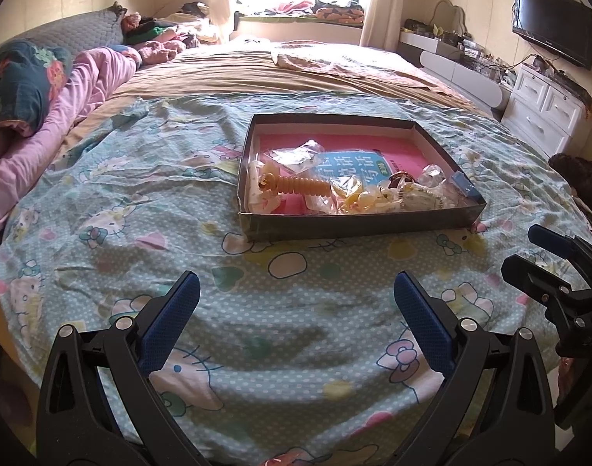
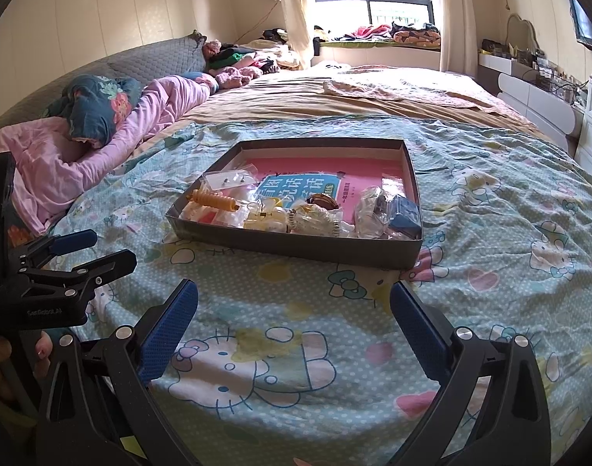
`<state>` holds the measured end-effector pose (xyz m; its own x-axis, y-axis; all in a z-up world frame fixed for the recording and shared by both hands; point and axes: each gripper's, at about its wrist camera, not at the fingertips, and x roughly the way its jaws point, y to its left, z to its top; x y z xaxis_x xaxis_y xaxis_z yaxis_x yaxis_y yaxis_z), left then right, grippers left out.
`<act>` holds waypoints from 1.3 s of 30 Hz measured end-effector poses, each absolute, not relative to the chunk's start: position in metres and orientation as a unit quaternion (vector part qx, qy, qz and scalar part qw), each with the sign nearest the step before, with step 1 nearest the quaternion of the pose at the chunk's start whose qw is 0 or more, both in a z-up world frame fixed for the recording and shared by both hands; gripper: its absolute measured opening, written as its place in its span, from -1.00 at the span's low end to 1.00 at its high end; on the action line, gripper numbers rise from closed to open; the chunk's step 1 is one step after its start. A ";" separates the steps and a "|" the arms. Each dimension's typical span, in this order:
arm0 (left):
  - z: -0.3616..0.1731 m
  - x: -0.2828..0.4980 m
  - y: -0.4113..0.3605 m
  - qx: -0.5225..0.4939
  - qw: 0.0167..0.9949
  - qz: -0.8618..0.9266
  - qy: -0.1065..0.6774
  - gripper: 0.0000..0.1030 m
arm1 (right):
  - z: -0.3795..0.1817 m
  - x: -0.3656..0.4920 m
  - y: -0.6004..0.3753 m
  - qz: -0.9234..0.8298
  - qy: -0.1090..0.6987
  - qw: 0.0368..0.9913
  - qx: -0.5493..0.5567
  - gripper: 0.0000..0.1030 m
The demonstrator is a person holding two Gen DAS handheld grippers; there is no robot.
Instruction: Organize jewelry
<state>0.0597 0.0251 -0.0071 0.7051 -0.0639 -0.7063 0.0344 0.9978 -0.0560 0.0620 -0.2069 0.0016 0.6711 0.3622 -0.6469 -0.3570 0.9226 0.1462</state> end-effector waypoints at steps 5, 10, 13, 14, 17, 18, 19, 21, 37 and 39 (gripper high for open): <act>-0.008 0.060 0.026 -0.018 0.923 -0.024 0.385 0.82 | 0.000 0.062 -0.207 0.197 0.357 0.913 0.002 0.91; -0.008 0.059 0.025 -0.016 0.923 -0.020 0.385 0.82 | -0.001 0.063 -0.208 0.197 0.357 0.913 0.001 0.91; -0.007 0.059 0.026 -0.017 0.923 -0.021 0.384 0.82 | -0.001 0.063 -0.208 0.197 0.357 0.913 0.001 0.91; -0.007 0.059 0.026 -0.017 0.923 -0.023 0.383 0.82 | -0.002 0.063 -0.208 0.196 0.357 0.913 0.000 0.91; -0.008 0.060 0.025 -0.018 0.923 -0.023 0.384 0.82 | -0.002 0.063 -0.208 0.195 0.358 0.913 -0.001 0.91; -0.008 0.060 0.026 -0.019 0.923 -0.026 0.384 0.82 | -0.003 0.063 -0.209 0.194 0.358 0.914 -0.001 0.91; -0.008 0.060 0.027 -0.020 0.923 -0.027 0.384 0.82 | -0.003 0.064 -0.210 0.192 0.357 0.914 -0.001 0.91; -0.009 0.060 0.028 -0.024 0.922 -0.028 0.386 0.82 | -0.003 0.065 -0.213 0.188 0.357 0.915 -0.002 0.91; -0.028 0.099 0.111 -0.076 0.896 0.112 0.422 0.82 | -0.007 0.117 -0.314 0.060 0.364 0.928 0.048 0.91; -0.034 0.122 0.143 -0.068 0.885 0.162 0.431 0.82 | -0.010 0.135 -0.339 0.017 0.358 0.933 0.034 0.91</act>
<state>0.1215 0.1428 -0.0341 0.5758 0.2271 -0.7854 -0.3452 0.9384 0.0183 0.1351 -0.3393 -0.0102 0.7431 0.0557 -0.6669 -0.0063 0.9971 0.0762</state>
